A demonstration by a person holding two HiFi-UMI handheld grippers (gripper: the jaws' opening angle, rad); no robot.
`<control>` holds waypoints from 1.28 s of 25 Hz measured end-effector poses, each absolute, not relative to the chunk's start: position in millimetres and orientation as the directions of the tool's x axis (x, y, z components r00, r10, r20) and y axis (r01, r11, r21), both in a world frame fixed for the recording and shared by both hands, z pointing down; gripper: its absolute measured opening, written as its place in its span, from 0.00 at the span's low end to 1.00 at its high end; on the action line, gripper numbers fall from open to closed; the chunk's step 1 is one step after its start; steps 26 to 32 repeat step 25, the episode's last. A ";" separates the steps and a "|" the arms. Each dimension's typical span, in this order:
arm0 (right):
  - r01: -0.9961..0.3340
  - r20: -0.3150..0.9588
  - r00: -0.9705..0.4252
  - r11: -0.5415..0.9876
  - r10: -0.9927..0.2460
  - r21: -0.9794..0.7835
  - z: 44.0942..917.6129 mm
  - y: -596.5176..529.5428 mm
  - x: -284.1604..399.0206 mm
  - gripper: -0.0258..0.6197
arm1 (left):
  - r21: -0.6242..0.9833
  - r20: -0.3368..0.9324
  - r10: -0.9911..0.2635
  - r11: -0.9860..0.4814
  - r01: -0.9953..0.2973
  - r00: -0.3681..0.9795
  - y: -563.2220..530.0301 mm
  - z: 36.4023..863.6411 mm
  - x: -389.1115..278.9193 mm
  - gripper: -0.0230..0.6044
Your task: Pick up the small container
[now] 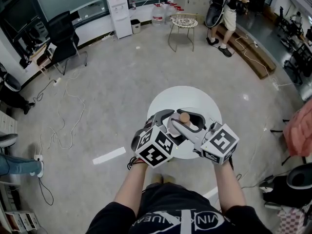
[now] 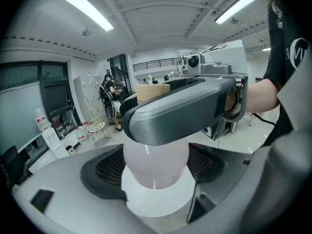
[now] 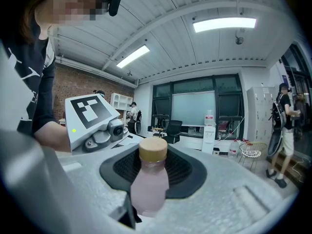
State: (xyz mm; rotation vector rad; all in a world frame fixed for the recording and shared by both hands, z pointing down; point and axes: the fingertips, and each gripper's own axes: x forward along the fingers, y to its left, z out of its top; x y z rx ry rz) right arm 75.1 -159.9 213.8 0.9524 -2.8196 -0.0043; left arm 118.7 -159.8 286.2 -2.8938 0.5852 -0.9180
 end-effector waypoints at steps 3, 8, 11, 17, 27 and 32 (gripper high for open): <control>-0.602 0.158 -0.783 0.797 -0.602 0.052 213.1 -158.7 75.3 0.23 | -0.156 0.548 -0.367 -0.928 -0.339 0.751 -158.4 285.4 118.7 0.61; -0.601 0.162 -0.783 0.797 -0.601 0.052 214.6 -159.0 72.7 0.23 | -0.154 0.550 -0.367 -0.927 -0.341 0.750 -158.6 286.6 116.0 0.61; -0.601 0.164 -0.783 0.798 -0.601 0.053 213.0 -159.1 72.2 0.23 | -0.153 0.551 -0.366 -0.928 -0.341 0.750 -158.7 285.0 115.7 0.61; -0.600 0.161 -0.783 0.798 -0.600 0.054 214.6 -157.0 73.1 0.23 | -0.155 0.553 -0.367 -0.927 -0.340 0.748 -156.8 286.9 116.8 0.61; -0.603 0.167 -0.781 0.796 -0.602 0.052 216.9 -155.5 69.9 0.23 | -0.151 0.556 -0.362 -0.929 -0.337 0.748 -154.9 289.1 113.6 0.61; -0.603 0.167 -0.781 0.796 -0.602 0.052 216.9 -155.5 69.9 0.23 | -0.151 0.556 -0.362 -0.929 -0.337 0.748 -154.9 289.1 113.6 0.61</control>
